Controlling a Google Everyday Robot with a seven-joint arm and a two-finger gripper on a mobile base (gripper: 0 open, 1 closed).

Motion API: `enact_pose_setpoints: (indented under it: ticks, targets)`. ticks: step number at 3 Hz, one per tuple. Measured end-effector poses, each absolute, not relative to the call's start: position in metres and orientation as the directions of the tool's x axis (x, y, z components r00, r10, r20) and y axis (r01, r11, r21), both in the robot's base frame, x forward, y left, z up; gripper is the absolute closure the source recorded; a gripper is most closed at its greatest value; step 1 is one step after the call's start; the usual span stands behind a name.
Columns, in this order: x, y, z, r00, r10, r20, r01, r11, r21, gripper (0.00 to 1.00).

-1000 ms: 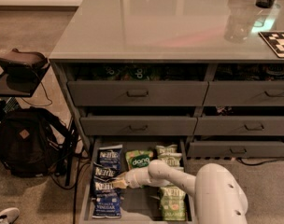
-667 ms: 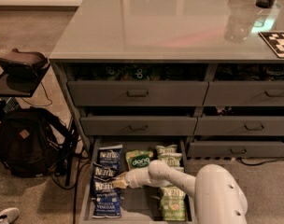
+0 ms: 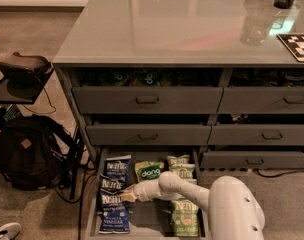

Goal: Pick blue chip bag from bottom drawer and place on counter

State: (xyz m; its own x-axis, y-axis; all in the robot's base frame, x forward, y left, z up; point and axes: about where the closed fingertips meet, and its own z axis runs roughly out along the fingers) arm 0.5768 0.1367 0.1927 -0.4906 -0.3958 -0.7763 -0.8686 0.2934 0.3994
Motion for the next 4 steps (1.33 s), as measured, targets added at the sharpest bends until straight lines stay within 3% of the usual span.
enact_pose_setpoints:
  ticks: [2, 3, 4]
  targets:
    - [0.578, 0.138, 0.194, -0.487, -0.397, -0.778, -0.871, 0.29, 0.397, 0.12]
    - [0.58, 0.142, 0.205, -0.465, -0.399, -0.79, -0.882, 0.28, 0.378, 0.0]
    - [0.58, 0.137, 0.229, -0.429, -0.4, -0.81, -0.897, 0.297, 0.328, 0.0]
